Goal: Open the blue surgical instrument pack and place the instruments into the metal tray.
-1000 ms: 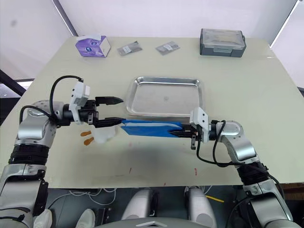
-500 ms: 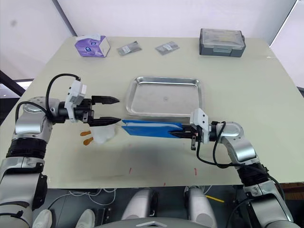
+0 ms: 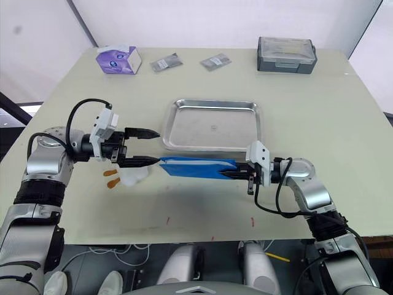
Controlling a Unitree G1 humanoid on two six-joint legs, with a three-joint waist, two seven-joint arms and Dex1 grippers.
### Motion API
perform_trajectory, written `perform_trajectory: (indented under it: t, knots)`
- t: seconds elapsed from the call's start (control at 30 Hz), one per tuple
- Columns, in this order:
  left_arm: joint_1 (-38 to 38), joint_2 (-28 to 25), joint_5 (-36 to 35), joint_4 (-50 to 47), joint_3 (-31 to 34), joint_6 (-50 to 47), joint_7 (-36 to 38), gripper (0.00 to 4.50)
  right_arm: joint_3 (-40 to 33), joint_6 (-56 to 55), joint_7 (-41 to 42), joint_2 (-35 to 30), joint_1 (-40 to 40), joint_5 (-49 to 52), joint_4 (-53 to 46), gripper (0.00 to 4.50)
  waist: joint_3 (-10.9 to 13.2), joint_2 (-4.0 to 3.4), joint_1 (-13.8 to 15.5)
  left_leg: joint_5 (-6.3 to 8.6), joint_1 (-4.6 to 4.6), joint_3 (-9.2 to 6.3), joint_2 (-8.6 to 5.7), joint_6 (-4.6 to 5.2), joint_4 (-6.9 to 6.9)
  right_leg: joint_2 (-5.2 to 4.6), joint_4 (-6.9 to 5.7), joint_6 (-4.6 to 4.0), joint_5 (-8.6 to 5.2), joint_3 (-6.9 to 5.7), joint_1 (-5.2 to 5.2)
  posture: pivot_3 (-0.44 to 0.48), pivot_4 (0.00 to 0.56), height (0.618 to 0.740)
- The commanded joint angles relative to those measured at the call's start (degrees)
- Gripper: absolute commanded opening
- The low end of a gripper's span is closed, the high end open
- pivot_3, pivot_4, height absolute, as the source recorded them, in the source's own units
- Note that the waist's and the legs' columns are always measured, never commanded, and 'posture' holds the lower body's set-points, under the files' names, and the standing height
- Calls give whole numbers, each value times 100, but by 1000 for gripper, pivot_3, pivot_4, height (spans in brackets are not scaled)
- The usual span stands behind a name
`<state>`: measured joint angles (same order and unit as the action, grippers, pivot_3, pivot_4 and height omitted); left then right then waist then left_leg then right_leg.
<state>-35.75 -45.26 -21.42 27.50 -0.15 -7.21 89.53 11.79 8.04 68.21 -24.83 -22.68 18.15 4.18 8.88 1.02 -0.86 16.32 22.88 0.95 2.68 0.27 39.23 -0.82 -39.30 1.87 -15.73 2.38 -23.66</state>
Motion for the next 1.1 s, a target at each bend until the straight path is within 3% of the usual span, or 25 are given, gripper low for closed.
perform_trajectory:
  t: [0.03,0.57,0.67,0.8,0.9,0.97,1.1]
  knots:
    - [-127,74,32,12,-69,140,268,4446,-102,-139,12,40,-90,122,-225,0,0,0,3,0,0,0,0,0,0,0,0,0,0,0,0,0,150,731]
    - [-80,163,-172,-63,-419,161,297,4446,-86,-81,-31,57,-10,127,-374,0,0,0,4,0,0,0,0,0,0,-1,0,0,0,0,0,0,150,731]
    - [-76,200,-179,-75,-426,155,297,3715,-77,-78,-17,57,-5,132,-382,0,0,0,4,0,0,0,0,0,0,0,0,0,0,0,0,0,150,731]
    - [-45,233,-267,-128,-448,109,297,2086,-67,-89,-4,60,-24,124,-348,0,0,0,4,0,0,0,0,0,0,-1,0,0,0,0,0,0,150,731]
    - [-11,239,-377,-184,-456,43,297,541,-58,-100,-2,57,-34,112,-327,0,0,0,4,0,0,0,0,0,0,-1,0,0,0,0,0,0,150,731]
    - [9,246,-439,-223,-450,-5,297,146,-51,-103,-3,52,-33,106,-325,0,0,0,3,0,0,0,0,0,0,-1,0,0,0,0,0,0,150,731]
    - [107,226,-482,-328,-492,-86,297,146,-35,-4,-31,31,-29,106,-328,0,0,0,4,0,0,0,0,0,0,-1,0,0,0,0,0,0,150,731]
